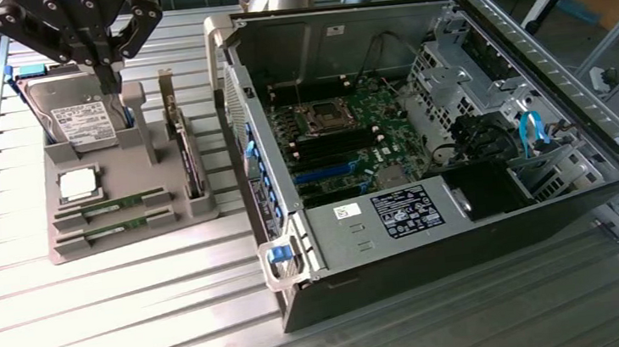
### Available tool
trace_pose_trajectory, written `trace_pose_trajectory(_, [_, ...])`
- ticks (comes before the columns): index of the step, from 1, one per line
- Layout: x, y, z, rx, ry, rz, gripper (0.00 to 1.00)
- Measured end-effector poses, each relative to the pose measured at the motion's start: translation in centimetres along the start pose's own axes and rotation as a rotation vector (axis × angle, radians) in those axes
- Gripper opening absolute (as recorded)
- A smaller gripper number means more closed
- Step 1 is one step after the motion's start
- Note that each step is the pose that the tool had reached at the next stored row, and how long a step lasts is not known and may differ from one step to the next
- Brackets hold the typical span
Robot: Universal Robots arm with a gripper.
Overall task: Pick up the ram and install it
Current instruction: 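Reach for the ram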
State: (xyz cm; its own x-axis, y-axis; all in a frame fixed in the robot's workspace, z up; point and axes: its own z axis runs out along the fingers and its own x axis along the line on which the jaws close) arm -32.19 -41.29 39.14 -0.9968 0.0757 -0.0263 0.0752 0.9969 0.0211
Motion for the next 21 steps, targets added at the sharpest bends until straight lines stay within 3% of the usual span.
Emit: trace_pose_trajectory(21, [-0.1, -1.28, 0.04, 0.0, 0.0, 0.0, 0.11])
